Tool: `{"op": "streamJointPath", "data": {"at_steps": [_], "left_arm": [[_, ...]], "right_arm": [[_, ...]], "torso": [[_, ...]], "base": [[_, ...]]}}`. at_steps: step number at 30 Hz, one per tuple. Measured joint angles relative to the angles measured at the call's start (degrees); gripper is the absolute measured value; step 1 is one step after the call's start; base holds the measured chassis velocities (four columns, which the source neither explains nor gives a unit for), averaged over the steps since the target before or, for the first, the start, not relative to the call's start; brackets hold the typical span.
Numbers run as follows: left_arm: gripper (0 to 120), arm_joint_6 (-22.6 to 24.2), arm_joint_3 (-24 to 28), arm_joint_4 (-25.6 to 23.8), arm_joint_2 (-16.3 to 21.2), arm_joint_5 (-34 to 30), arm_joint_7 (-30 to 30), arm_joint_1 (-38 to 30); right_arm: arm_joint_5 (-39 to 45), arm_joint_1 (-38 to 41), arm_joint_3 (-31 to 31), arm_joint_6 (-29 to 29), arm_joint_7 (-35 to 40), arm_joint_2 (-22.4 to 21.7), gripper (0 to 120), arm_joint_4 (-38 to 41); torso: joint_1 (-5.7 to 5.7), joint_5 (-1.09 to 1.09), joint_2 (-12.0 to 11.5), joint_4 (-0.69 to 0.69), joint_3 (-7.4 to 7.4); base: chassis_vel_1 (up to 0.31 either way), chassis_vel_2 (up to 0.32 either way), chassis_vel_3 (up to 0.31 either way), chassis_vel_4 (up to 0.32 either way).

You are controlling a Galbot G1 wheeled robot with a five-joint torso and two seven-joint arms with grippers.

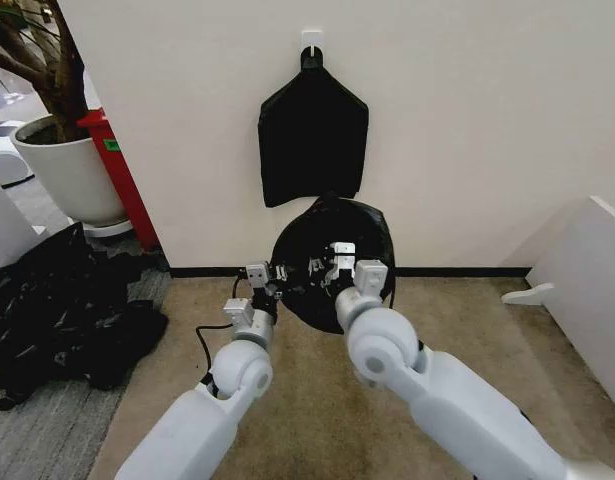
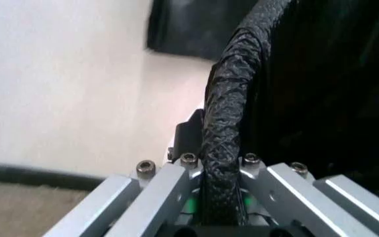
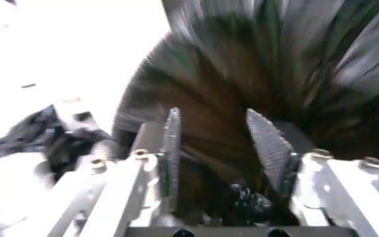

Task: Place the garbage bag over the trash bin.

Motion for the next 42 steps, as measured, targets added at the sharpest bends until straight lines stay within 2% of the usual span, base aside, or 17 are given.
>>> {"op": "streamJointPath", "data": {"at_steps": [4,5,9,16,21,24,28,33,36,39,42], "left_arm": [[1,2.2,-1.7,0.8,0.9,-4.5,1.3,0.2],[1,2.2,-1.7,0.8,0.9,-4.5,1.3,0.2],[1,2.7,-2.9,1.5,2.3,-8.5,5.6,0.8],[1,3.4,-3.0,0.1,4.0,-9.4,7.8,1.4],[1,3.5,-2.8,-1.9,4.8,-9.1,9.3,1.9],[1,3.5,-2.7,-2.7,5.1,-8.8,9.8,2.2],[1,3.5,-2.7,-3.2,5.3,-8.7,10.1,2.4],[1,3.5,-2.7,-3.3,5.3,-8.3,10.6,2.7],[1,3.5,-2.7,-3.3,5.3,-8.1,11.1,2.7],[1,3.5,-2.6,-3.1,5.3,-7.8,11.5,2.7],[1,3.5,-2.6,-3.1,5.3,-7.8,11.5,2.7]], "right_arm": [[1.8,-0.3,3.5,0.0,-6.4,-6.3,60,7.6],[1.8,-0.3,3.5,0.0,-6.4,-6.3,60,7.6],[4.8,-1.7,10.7,0.0,-9.6,-11.3,76,6.6],[11.8,-4.6,17.3,-0.5,-9.3,-12.8,98,1.8],[21.2,-5.3,19.9,-0.6,-8.1,-12.0,100,0.7],[25.5,-4.9,20.7,-0.5,-7.3,-11.2,91,0.4],[26.1,-4.8,21.0,-0.2,-7.3,-11.1,83,0.1],[26.4,-4.8,21.1,0.0,-7.5,-11.1,58,0.7],[26.0,-4.5,20.8,0.2,-7.5,-11.1,53,0.7],[25.4,-3.9,20.1,0.7,-7.4,-11.0,37,0.9],[25.3,-3.8,20.0,0.8,-7.4,-10.9,32,0.9]], "torso": [[0.0,-0.01,0.0,0.0,-0.01],[0.0,-0.01,0.0,0.0,-0.01],[0.0,-0.01,0.0,-0.01,0.0],[0.0,-0.01,0.0,0.0,0.0],[0.0,-0.02,0.0,-0.01,0.0],[0.0,-0.02,0.0,0.01,0.0],[0.0,-0.02,0.0,0.01,0.0],[0.01,-0.02,0.0,0.0,0.0],[0.01,-0.02,0.0,0.0,0.0],[0.01,-0.02,0.0,0.0,0.0],[0.01,-0.02,0.0,0.01,0.0]], "base": [[0.0,0.0,0.0,0.0],[0.0,0.0,0.0,0.0],[0.0,0.0,0.0,0.0],[0.0,0.0,0.0,0.0],[0.0,0.0,0.0,0.0],[0.0,0.0,0.0,0.0],[0.0,0.0,0.0,0.0],[0.0,0.0,0.0,0.0],[0.0,0.0,0.0,0.0],[0.0,0.0,0.0,0.0],[0.0,0.0,0.0,0.0]]}}
